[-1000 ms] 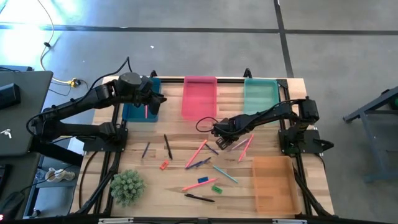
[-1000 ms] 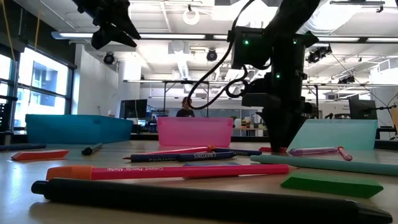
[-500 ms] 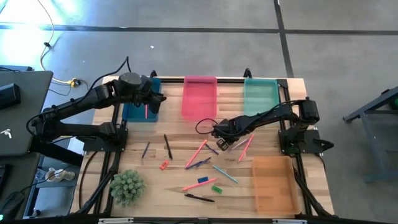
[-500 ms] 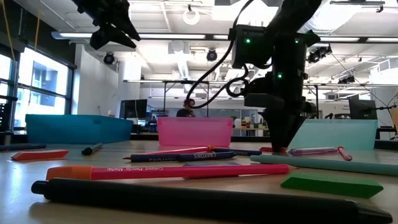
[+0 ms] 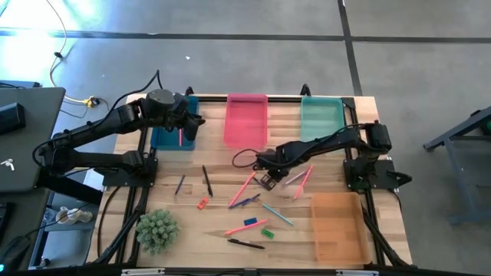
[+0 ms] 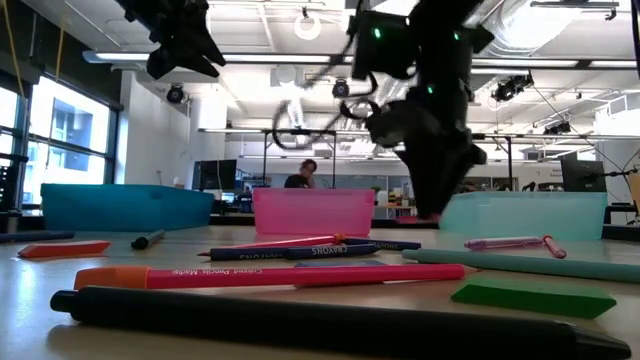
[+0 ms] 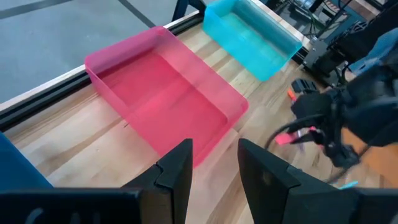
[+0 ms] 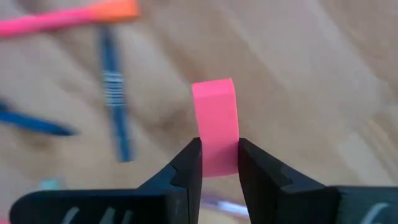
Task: Sort crayons/erasers/pens/pencils in bins
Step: Put the pink eraser into the pink bin
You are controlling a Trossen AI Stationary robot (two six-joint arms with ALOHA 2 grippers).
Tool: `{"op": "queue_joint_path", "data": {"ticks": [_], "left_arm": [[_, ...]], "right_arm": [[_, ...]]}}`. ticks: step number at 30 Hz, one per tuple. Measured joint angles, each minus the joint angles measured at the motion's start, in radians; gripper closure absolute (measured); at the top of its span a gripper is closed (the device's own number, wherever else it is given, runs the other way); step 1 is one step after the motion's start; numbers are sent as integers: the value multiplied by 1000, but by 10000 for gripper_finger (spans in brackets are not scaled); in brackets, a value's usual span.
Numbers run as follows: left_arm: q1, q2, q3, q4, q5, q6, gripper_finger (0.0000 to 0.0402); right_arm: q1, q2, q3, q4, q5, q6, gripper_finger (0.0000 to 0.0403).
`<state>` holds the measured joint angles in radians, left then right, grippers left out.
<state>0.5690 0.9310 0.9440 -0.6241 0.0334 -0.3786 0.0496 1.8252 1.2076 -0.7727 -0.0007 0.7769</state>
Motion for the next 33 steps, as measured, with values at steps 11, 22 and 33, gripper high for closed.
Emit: {"op": "queue_joint_path", "data": {"ticks": [11,22,33], "left_arm": [[0,0,0,0,0,23,286],[0,0,0,0,0,24,286],[0,0,0,-81,-2,-70,286]], "right_arm": [[-30,-2,198,7,6,-131,324],[-184,-4,310,55,76,-299,324],[-358,22,235,378,145,-437,324]]}}
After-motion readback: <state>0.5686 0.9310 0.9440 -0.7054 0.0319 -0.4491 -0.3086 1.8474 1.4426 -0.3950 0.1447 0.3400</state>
